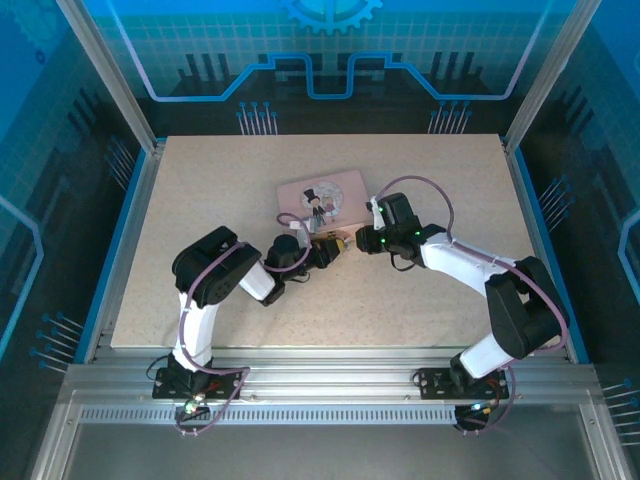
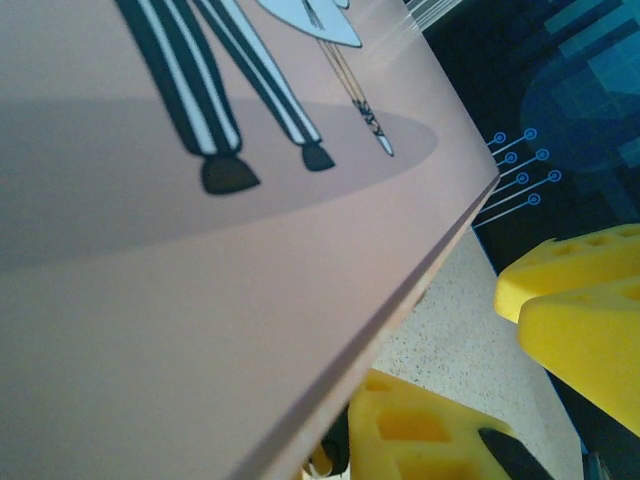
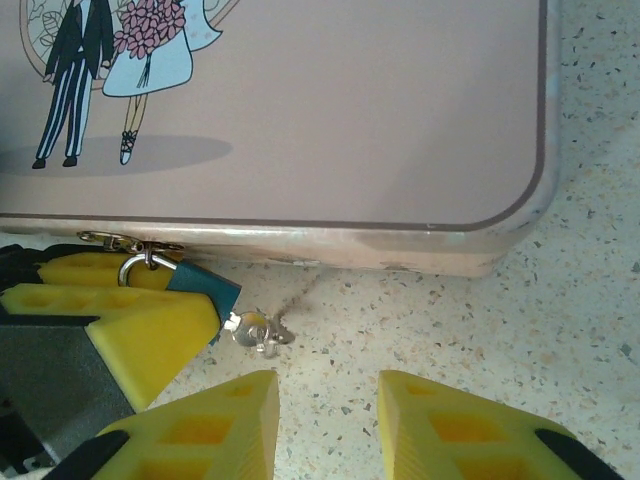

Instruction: Unlock the padlock with the key

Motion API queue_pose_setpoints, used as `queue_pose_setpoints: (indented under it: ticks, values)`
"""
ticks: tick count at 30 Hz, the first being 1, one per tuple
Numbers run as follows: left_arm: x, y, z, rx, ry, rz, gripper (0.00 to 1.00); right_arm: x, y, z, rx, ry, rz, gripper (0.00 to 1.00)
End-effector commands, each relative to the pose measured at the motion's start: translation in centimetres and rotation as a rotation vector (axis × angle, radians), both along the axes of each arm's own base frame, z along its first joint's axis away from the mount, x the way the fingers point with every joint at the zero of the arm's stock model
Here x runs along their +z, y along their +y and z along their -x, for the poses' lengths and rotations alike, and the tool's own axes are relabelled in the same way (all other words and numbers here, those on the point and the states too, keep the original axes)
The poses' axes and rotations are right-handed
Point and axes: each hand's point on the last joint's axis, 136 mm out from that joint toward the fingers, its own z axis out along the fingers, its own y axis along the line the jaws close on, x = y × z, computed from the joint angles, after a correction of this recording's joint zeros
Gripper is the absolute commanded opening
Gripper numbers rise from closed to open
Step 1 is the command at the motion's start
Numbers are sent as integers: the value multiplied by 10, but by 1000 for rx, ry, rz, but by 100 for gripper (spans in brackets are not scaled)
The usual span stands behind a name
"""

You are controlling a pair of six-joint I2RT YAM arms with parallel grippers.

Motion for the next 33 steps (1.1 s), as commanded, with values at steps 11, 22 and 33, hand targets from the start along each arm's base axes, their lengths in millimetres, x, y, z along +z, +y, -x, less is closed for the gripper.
queue_pose_setpoints:
  ticks: [11, 22, 33]
  values:
    - [-8, -4, 31, -161, 297, -80, 0, -10, 14, 27, 127, 6, -44, 33]
    - [39, -3, 46, -308, 451, -107, 0, -7, 43, 59, 347, -56, -126, 32]
    - [54, -1, 48, -330, 472, -72, 0, 4, 56, 58, 412, -92, -134, 39]
